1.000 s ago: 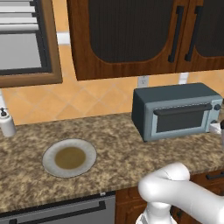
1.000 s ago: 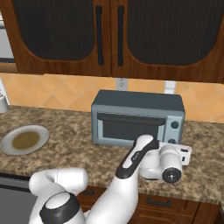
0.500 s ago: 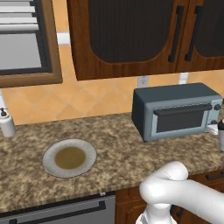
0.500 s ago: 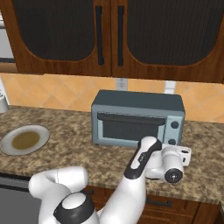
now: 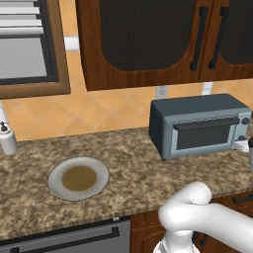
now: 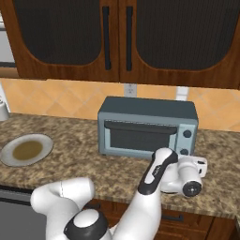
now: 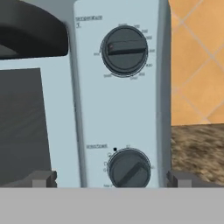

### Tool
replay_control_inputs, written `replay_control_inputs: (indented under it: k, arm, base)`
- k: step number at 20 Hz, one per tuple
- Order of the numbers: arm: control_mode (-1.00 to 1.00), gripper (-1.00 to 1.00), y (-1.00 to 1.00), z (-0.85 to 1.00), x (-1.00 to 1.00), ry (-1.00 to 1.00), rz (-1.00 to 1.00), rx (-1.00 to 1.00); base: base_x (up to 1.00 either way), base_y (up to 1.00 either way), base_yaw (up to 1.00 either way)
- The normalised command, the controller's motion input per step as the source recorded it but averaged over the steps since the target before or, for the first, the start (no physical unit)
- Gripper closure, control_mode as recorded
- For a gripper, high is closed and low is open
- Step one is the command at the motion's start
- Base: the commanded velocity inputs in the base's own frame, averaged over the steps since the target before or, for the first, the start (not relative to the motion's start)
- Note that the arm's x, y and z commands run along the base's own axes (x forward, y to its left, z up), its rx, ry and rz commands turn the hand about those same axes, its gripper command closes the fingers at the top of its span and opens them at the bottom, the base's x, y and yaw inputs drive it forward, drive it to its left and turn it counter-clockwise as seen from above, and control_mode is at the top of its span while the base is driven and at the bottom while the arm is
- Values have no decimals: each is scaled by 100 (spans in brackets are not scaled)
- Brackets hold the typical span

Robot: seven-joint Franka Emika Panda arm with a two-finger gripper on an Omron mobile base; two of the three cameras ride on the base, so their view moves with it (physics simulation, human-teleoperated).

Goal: Pick up the kebab skewer and baguette bread, and place them inside the toaster oven. Close the toaster oven door and start by setting the timer.

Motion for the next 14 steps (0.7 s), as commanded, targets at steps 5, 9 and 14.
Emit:
replay_control_inputs:
  k: [5,9,14]
  arm:
    - [-100,-100,0,0,14,0,0,0]
    - [-100,-100,0,0,25,1,0,0]
    - [-100,-100,-1,-10,10,0,0,0]
  base:
    - [0,0,0]
    - [0,0,0]
    - [0,0,0]
